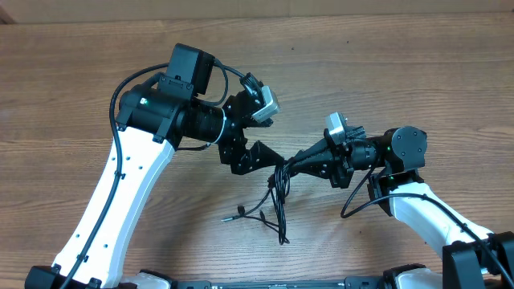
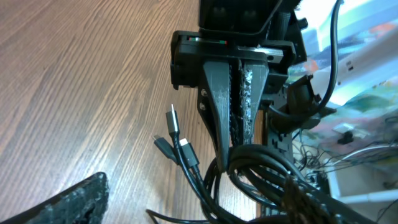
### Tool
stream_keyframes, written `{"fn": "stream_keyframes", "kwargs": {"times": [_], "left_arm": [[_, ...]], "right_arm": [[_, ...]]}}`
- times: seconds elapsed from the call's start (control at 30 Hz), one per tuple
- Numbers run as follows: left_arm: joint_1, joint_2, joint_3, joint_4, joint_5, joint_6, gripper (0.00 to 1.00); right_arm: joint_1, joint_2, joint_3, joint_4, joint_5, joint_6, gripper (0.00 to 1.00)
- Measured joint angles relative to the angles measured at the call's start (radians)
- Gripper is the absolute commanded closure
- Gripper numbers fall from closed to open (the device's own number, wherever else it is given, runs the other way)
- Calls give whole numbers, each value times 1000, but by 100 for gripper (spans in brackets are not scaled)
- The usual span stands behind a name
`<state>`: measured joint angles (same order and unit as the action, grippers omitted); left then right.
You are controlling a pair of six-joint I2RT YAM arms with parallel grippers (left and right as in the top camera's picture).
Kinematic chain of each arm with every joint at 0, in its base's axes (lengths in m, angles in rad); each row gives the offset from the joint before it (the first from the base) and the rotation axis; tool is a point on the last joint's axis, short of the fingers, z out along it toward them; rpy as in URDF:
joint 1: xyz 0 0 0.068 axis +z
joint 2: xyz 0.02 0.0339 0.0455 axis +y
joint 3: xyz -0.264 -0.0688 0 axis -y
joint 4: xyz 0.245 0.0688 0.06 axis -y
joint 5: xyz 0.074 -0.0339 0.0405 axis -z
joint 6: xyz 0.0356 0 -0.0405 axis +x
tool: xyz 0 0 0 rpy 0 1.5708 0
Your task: Untangle cables
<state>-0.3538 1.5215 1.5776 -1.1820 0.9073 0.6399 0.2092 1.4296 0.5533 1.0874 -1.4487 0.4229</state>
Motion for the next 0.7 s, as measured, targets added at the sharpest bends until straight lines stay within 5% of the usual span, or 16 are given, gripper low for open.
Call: {"fn": "stream_keyframes", "kwargs": {"times": [0.2, 0.37, 0.57, 0.7], "left_arm": [[0, 0, 0, -3, -2, -11, 26], [0, 0, 0, 5, -4, -173, 34], [-10, 0, 0, 10, -9, -423, 67], [-45, 0, 0, 28, -69, -500, 66]], "right_arm": [[0, 0, 0, -69, 43, 5, 96], [0, 0, 0, -210, 213, 21, 96], [0, 0, 0, -185, 311, 46, 96], [0, 0, 0, -182, 319, 52, 96]]}}
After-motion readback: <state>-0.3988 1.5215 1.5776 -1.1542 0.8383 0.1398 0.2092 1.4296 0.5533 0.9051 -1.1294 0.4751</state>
